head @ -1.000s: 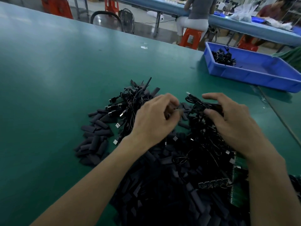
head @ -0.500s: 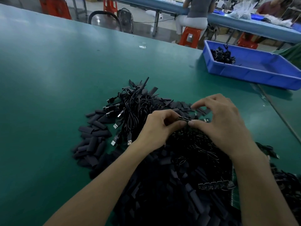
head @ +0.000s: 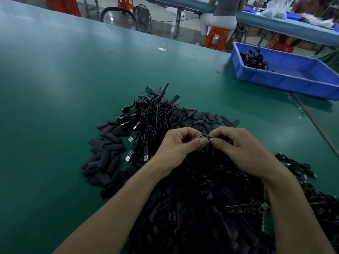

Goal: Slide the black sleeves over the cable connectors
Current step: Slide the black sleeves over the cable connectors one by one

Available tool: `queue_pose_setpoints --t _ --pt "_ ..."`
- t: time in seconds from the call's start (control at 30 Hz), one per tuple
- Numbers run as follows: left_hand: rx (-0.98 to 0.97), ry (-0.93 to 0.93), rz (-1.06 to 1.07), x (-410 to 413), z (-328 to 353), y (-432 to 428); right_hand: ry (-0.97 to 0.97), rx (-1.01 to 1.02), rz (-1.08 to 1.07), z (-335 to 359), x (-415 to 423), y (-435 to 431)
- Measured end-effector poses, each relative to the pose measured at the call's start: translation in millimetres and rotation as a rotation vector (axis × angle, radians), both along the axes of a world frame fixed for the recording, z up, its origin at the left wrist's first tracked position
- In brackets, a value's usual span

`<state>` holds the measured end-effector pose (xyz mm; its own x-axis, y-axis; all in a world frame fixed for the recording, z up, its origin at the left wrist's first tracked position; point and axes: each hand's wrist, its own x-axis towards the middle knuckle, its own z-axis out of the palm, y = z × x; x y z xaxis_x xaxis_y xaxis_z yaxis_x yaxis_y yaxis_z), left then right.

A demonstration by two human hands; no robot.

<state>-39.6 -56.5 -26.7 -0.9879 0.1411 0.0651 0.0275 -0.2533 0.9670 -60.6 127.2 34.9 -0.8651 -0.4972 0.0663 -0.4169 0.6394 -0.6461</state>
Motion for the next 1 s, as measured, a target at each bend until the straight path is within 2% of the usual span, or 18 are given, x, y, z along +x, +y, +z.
queue_pose_setpoints --t 0.2,0.33,0.4,0.63,0.8,0.9,1.0 --pt "0.098 -0.055 -0.092 -0.1 3.5 -0.5 -0.098 -0.106 0.072 -0.1 -3.4 6.7" --pt "0.340 -0.163 -0.241 1.1 5.7 5.0 -0.163 -0.241 0.104 3.8 0.4 7.7" --pt "0.383 -0.150 -0.207 0.9 9.6 8.5 -0.129 -0.280 0.055 4.5 1.0 8.5" --pt "0.256 0.251 0.175 9.3 41.3 -4.1 0.271 -0.138 -0.439 5.6 -0.3 6.7" --pt "0.119 0.525 0.379 22.8 69.2 -28.6 0.384 0.064 -0.674 10.9 3.3 -1.0" --pt "0.052 0.526 0.403 25.3 82.1 -51.7 0.398 0.187 -0.732 11.3 4.3 -5.4" --pt "-0.158 0.426 0.359 22.9 83.7 -62.4 0.439 0.281 -0.685 6.9 6.7 -18.6"
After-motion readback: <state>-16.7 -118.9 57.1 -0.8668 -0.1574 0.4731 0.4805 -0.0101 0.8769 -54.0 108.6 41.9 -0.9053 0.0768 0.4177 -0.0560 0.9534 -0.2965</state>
